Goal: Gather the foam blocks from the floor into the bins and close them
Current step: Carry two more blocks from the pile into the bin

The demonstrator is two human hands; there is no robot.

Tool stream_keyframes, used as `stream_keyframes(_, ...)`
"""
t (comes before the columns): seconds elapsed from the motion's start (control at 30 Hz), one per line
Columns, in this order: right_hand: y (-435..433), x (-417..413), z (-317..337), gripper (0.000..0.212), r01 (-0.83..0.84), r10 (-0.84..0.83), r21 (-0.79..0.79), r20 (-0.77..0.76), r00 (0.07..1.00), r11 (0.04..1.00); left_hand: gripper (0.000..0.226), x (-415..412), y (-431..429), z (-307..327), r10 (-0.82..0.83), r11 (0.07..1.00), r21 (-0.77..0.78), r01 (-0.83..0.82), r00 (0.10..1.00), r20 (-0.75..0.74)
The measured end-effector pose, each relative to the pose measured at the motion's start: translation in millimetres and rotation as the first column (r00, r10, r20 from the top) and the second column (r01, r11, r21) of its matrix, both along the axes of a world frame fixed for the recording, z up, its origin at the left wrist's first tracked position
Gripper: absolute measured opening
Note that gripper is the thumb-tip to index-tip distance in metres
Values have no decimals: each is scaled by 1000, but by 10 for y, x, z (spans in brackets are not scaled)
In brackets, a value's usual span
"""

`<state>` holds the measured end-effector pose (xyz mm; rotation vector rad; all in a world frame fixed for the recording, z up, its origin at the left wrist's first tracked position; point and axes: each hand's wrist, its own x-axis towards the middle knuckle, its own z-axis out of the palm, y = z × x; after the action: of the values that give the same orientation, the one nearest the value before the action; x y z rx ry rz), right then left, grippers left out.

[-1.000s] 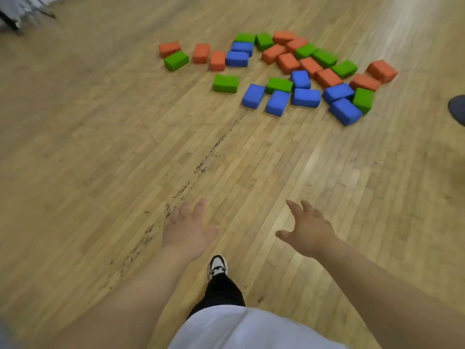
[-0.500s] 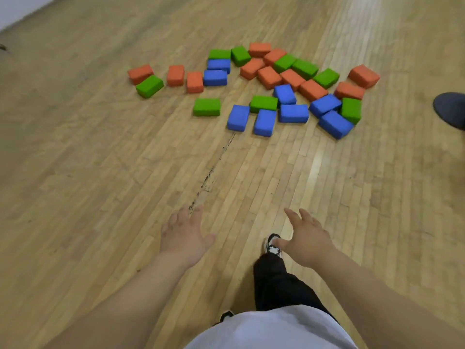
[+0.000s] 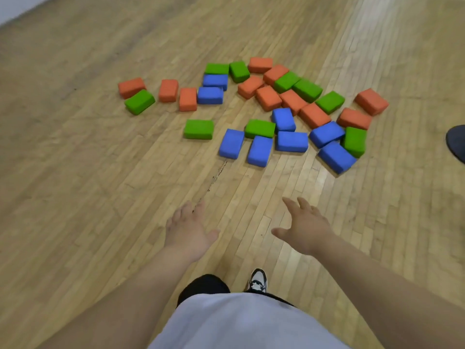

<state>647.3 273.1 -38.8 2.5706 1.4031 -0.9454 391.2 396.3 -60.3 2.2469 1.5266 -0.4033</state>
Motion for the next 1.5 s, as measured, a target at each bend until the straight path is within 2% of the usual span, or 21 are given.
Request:
stream_keyframes(0.33, 1149, 830, -122, 98, 68, -67, -48, 8, 998, 997, 89, 991, 1439, -111, -122, 992, -24, 121, 992, -13)
stream_keyframes(0.67, 2998, 1501, -275, 103, 183, -183, -25, 8, 983, 983, 92, 1840, 3528, -126, -255, 966, -52, 253, 966, -35)
stream_keyframes(0.83, 3786, 1852, -351, 102, 182, -182, -28, -18, 983, 983, 94, 2188, 4449, -189, -296, 955, -57, 292, 952, -77)
stream_keyframes(1.07, 4738, 2675, -663, 104, 121, -124, -68, -47, 991, 990, 97, 2904, 5293, -457, -281, 959, -81, 273, 954, -109)
stream_keyframes(1.3, 5739, 3556, -1214, 112, -61, 52, -158, -60, 997, 986, 102, 3689, 6042, -933, -183, 977, -141, 162, 971, -156)
stream_keyframes(1.5, 6434, 3976, -2071, 116, -98, 67, -283, -118, 991, 954, 104, 4161, 6710, -1699, -211, 961, -213, 174, 963, -167)
